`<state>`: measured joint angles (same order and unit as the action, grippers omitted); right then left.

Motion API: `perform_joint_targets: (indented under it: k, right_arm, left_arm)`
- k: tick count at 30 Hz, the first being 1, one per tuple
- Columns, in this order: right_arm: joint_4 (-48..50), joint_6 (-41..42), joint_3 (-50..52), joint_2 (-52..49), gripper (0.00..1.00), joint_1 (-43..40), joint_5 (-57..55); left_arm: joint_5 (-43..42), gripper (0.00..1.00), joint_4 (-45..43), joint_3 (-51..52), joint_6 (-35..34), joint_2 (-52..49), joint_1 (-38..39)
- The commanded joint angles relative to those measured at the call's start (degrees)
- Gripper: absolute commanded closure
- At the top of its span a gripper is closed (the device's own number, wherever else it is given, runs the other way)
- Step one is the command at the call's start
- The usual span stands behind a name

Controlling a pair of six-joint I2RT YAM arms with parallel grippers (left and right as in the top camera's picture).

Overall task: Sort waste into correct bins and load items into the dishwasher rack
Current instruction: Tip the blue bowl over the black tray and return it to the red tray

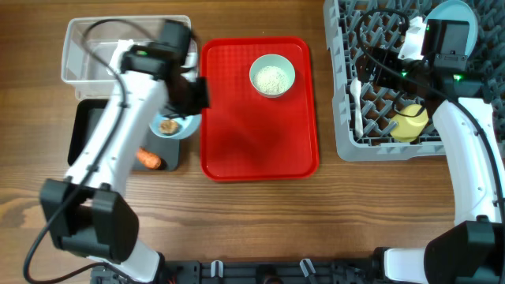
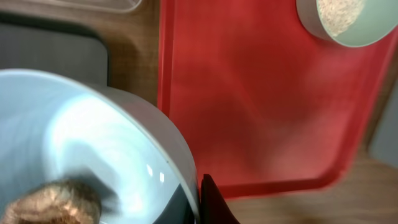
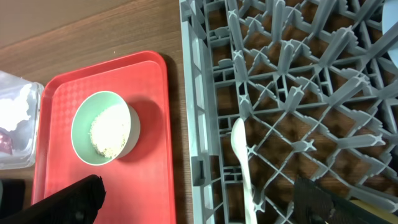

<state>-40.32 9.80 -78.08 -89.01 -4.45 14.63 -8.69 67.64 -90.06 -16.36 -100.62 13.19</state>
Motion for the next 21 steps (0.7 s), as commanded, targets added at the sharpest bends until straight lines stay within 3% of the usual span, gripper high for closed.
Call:
perform_joint_targets:
  k: [1, 9, 17, 21]
  right_arm:
    - [-0.07, -0.90, -0.17, -0.02, 0.00, 0.09, 0.87]
    - [-0.63, -0.94, -0.17, -0.02, 0.00, 0.09, 0.85]
    - [-0.61, -1.29, -0.17, -0.02, 0.00, 0.09, 0.87]
    - [-0.66, -1.29, -0.17, -0.02, 0.00, 0.09, 0.87]
  left_arm:
    - [-20.13, 0.96, 2.19, 0.20, 10.69, 0.52, -9.33]
    - [-48.17, 0.96, 4.61, 4.74, 30.62, 0.44, -25.64]
    - [-61.66, 0.96, -7.80, 23.37, 31.34, 0.42, -42.73]
    - [-67.04, 0.96, -10.93, 25.62, 31.36, 0.42, -45.90]
